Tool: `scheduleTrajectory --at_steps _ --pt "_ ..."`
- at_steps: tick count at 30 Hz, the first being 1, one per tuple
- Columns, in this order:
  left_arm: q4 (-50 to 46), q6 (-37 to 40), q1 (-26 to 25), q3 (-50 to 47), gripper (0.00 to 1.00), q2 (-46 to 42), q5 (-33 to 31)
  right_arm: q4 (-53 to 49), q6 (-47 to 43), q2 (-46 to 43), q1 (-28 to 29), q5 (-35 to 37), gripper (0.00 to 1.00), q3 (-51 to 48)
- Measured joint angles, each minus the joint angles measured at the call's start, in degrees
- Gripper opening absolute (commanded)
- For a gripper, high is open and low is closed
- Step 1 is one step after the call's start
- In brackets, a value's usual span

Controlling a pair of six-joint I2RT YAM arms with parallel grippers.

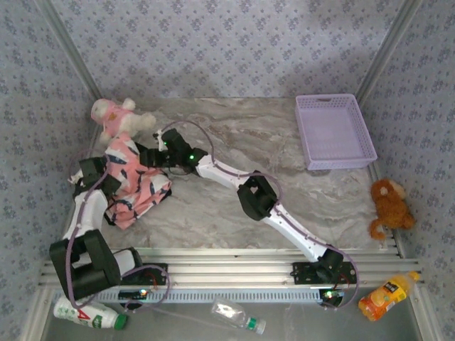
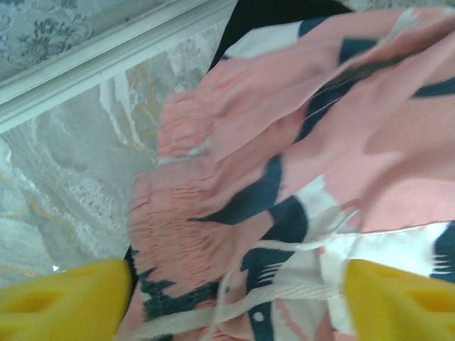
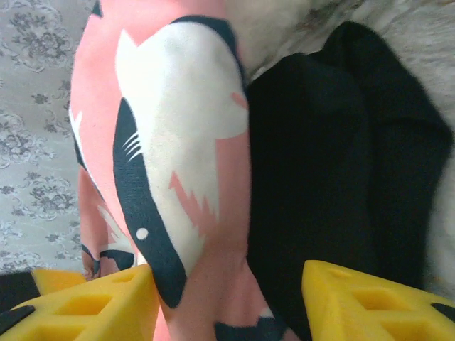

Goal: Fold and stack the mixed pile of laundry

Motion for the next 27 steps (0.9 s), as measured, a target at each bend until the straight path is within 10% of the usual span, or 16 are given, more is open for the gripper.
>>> scheduleTrajectory --at_steps 10,18,27 --pt "0.1 0.5 -3.1 2.5 0.94 -6.1 1.0 0.2 -5.8 -22.2 -4.9 3.0 0.7 -27.7" --pt "9.9 1.0 -6.6 2.7 0.27 -1.0 10.4 1.2 -10.1 -40.0 -10.6 5.6 0.7 -46.3" --pt "17.1 1.5 -7.5 6.7 0.35 18.1 14.2 -2.0 -14.8 -51.7 -17.4 9.1 0.72 -62.1"
